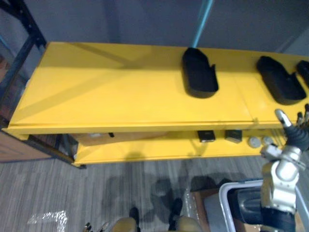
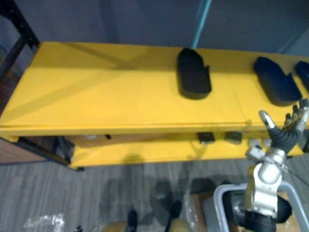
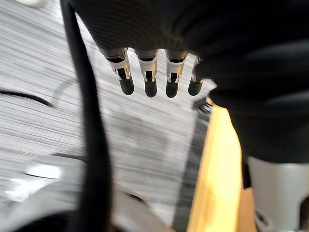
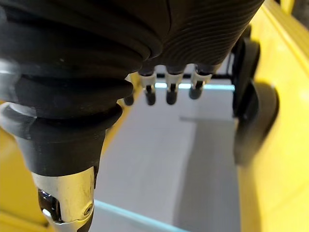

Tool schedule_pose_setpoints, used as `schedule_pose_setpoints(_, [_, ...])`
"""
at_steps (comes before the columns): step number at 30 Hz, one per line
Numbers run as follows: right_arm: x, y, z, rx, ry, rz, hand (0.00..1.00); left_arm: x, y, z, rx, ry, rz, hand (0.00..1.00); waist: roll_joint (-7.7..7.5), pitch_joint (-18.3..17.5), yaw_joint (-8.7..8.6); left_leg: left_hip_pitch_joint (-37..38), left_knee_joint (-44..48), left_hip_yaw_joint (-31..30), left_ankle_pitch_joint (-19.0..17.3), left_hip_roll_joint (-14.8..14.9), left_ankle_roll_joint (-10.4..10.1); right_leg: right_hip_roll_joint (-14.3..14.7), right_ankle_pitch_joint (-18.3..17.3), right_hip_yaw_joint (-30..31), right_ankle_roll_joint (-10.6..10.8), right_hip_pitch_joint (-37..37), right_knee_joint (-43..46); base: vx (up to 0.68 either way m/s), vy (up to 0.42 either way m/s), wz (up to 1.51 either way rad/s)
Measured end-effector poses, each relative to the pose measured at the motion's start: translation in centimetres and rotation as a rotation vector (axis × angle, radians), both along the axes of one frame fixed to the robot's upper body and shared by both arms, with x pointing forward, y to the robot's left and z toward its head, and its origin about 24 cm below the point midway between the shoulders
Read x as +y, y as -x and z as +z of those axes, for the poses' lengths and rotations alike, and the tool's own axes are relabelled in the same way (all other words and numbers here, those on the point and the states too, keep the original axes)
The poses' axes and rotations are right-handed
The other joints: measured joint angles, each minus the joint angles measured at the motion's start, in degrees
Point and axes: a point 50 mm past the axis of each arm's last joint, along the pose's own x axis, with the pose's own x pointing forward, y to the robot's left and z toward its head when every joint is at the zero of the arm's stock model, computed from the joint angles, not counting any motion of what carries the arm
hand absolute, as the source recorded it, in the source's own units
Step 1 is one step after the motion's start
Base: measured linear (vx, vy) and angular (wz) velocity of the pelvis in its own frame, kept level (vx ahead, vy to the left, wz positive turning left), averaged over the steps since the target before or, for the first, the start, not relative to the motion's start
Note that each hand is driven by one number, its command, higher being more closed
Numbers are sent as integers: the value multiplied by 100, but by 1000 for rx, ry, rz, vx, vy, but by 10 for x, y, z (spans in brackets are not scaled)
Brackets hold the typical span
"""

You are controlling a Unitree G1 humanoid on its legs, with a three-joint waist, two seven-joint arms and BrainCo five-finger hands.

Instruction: Walk over and take plastic housings, then place them on the shelf

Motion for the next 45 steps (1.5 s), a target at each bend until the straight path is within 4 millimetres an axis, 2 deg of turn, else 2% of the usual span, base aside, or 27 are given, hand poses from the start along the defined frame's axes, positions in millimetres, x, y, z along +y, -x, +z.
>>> schedule_pose_setpoints(3, [-1, 10, -1, -3, 9, -36, 0, -1, -6, -1, 2, 7, 0, 0, 59, -168, -109, 128, -4, 229, -52, 85, -49, 115, -12, 224, -26, 2, 0, 37, -44, -36])
schedule_pose_setpoints(6, [-14, 26, 3, -23, 29, -190, 0, -3, -15, -2, 8, 8, -16, 0, 162, -298, -192, 223, 14, 435, -131, 151, -101, 197, -16, 429, -36, -4, 0, 50, -32, -37])
schedule_pose_setpoints(9, [-25, 36, 4, -30, 21, -301, 0, -3, -14, -5, 42, 16, -14, 0, 192, -349, -296, 312, 34, 614, -198, 201, -136, 276, -13, 614, -43, -8, -1, 42, -22, -36])
schedule_pose_setpoints(12, [-43, 58, -1, 11, 14, -478, 0, -3, -11, -8, 89, 19, -31, 0, 212, -412, -431, 404, 43, 840, -275, 259, -184, 369, -17, 843, -55, -37, -2, 42, -4, -39])
schedule_pose_setpoints(14, [-58, 83, -13, 52, -11, -644, 0, -3, -10, -9, 103, 24, -31, 0, 251, -487, -569, 416, 66, 1008, -338, 289, -216, 427, -13, 1012, -60, -112, -1, 51, 7, -38])
schedule_pose_setpoints(15, [-62, 89, -18, 68, -25, -685, 0, -3, -9, -9, 108, 26, -30, 0, 258, -490, -625, 428, 78, 1054, -353, 300, -227, 438, -13, 1033, -61, -112, -1, 54, 8, -38])
schedule_pose_setpoints(16, [-70, 101, -31, 112, -55, -767, 0, -3, -8, -10, 115, 30, -29, 0, 273, -496, -703, 485, 103, 1154, -399, 321, -236, 474, -14, 1118, -62, -108, -1, 42, 12, -40])
schedule_pose_setpoints(18, [-83, 128, -59, 212, -129, -929, 0, -4, -7, -12, 132, 41, -30, 0, 346, -566, -750, 504, 215, 1312, -514, 379, -269, 535, -17, 1257, -66, -112, -2, 44, 16, -41])
schedule_pose_setpoints(21, [-86, 170, -102, 378, -252, -1093, 0, -9, -13, -13, 123, 62, -21, 0, 446, -622, -783, 597, 241, 1522, -592, 429, -302, 607, -26, 1404, -80, -99, -2, 29, 6, -32])
schedule_pose_setpoints(22, [-84, 179, -112, 412, -284, -1115, 0, -11, -15, -13, 116, 70, -14, 0, 465, -636, -791, 605, 244, 1556, -614, 441, -308, 619, -31, 1437, -86, -99, -2, 15, -4, -23])
schedule_pose_setpoints(24, [-67, 206, -145, 518, -420, -1184, 0, -16, -15, -14, 113, 89, -3, 0, 514, -637, -862, 710, 255, 1642, -652, 487, -339, 668, -67, 1473, -130, -28, -2, 30, -13, -19])
schedule_pose_setpoints(28, [-29, 240, -186, 664, -599, -1248, 0, -20, -15, -15, 114, 107, -1, 0, 598, -671, -818, 804, 389, 1811, -770, 628, -422, 762, -159, 1448, -194, 53, -3, 24, -23, -18])
schedule_pose_setpoints(30, [-5, 254, -208, 744, -726, -1235, 0, -25, -20, -15, 100, 124, 2, 0, 643, -670, -731, 816, 436, 1879, -812, 694, -465, 814, -166, 1422, -211, 51, -2, 35, -32, -14])
schedule_pose_setpoints(31, [-1, 257, -214, 756, -766, -1211, 0, -27, -21, -15, 96, 129, 3, 0, 646, -670, -710, 821, 435, 1881, -815, 705, -469, 824, -170, 1420, -217, 53, -2, 49, -23, -4])
schedule_pose_setpoints(33, [14, 259, -232, 809, -883, -1077, 0, -33, -22, -16, 94, 150, 3, 0, 663, -662, -691, 854, 416, 1877, -820, 737, -479, 847, -179, 1357, -208, 93, -2, 62, -9, 7])
schedule_pose_setpoints(36, [27, 255, -247, 883, -976, -864, 0, -35, -20, -18, 99, 164, 0, 0, 696, -672, -576, 904, 400, 1865, -836, 773, -507, 887, -200, 1325, -214, 150, -2, 63, 9, 6])
schedule_pose_setpoints(39, [51, 249, -267, 999, -1101, -614, 0, -33, -24, -18, 94, 163, -2, 0, 709, -680, -411, 903, 362, 1751, -826, 793, -521, 907, -221, 1234, -224, 178, -3, 68, 2, 17])
schedule_pose_setpoints(42, [72, 235, -282, 1087, -1219, -369, 0, -28, -22, -19, 99, 158, 18, 0, 703, -669, -401, 895, 344, 1582, -815, 795, -530, 904, -244, 1084, -231, 215, -4, 53, 6, 19])
schedule_pose_setpoints(45, [85, 229, -288, 1167, -1289, -211, 0, -26, -20, -20, 112, 159, 18, 0, 732, -645, -387, 890, 345, 1487, -812, 791, -527, 889, -246, 974, -233, 258, -5, 29, 16, 16])
